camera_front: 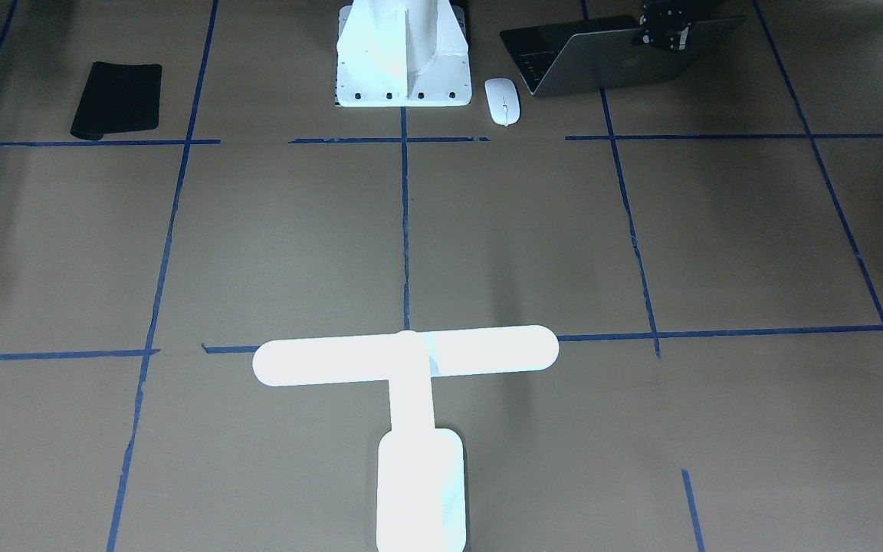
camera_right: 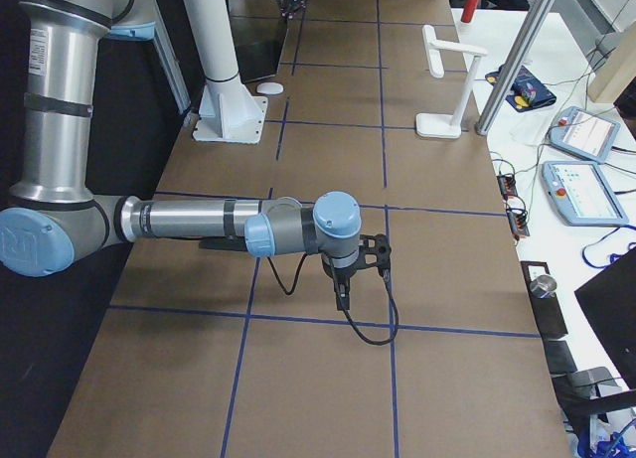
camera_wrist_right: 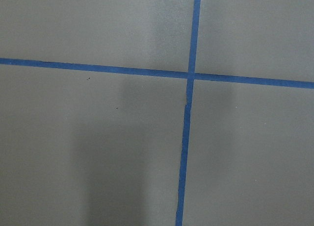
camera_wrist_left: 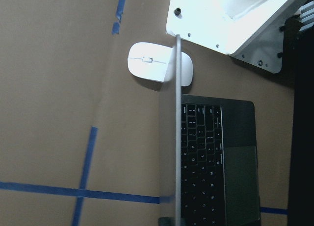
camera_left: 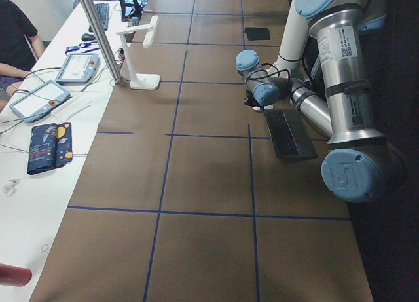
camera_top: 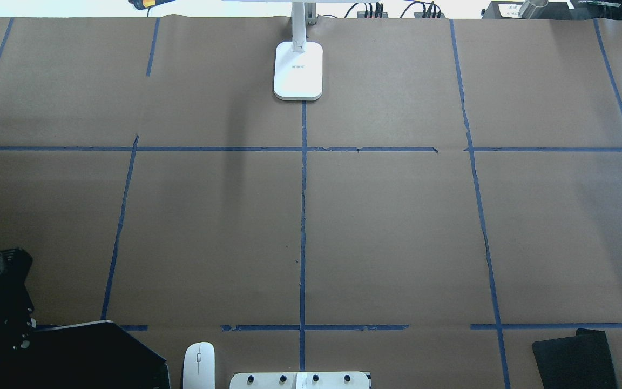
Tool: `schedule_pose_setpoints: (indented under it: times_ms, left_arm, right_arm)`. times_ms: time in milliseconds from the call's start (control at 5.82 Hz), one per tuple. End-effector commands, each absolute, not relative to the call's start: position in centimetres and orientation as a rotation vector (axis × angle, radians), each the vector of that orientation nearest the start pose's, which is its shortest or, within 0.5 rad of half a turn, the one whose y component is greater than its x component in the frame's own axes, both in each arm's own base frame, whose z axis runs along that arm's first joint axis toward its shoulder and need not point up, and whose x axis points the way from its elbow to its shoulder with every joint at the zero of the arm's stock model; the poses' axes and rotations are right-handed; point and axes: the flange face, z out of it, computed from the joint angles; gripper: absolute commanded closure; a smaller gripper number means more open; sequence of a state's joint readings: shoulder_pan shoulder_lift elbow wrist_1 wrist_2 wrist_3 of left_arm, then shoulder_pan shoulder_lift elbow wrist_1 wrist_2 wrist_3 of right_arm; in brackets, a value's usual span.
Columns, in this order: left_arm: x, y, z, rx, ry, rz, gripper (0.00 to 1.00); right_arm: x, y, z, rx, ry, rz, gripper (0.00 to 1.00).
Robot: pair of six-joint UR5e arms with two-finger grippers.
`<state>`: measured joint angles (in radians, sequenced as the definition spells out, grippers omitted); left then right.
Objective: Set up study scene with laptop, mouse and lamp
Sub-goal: 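Lower the left gripper and grasp the silver laptop by its edge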
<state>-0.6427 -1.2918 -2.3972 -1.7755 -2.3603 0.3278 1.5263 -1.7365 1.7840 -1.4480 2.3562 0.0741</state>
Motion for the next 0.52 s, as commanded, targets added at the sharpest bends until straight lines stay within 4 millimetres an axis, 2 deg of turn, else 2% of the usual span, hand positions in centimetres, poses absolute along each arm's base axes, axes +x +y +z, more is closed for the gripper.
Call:
schedule_pose_setpoints:
  times_ms: [0, 172, 344]
  left_arm:
    - [20.8, -29.1, 34.7, 0.596, 0.906, 1.536, 1.0]
    - [20.4, -31.4, 33.6, 0.614, 0.866, 1.56, 1.0]
    - [21.3, -34.3, 31.9, 0.64, 0.845, 1.546, 1.0]
  right_arm:
    - [4.3, -43.4, 61.5, 0.116, -0.793, -0.039, 0.0]
    - [4.4, -43.4, 61.4, 0.118, -0.792, -0.04, 0.0]
    - [4.3, -43.4, 61.4, 0.117, -0.793, -0.039, 0.0]
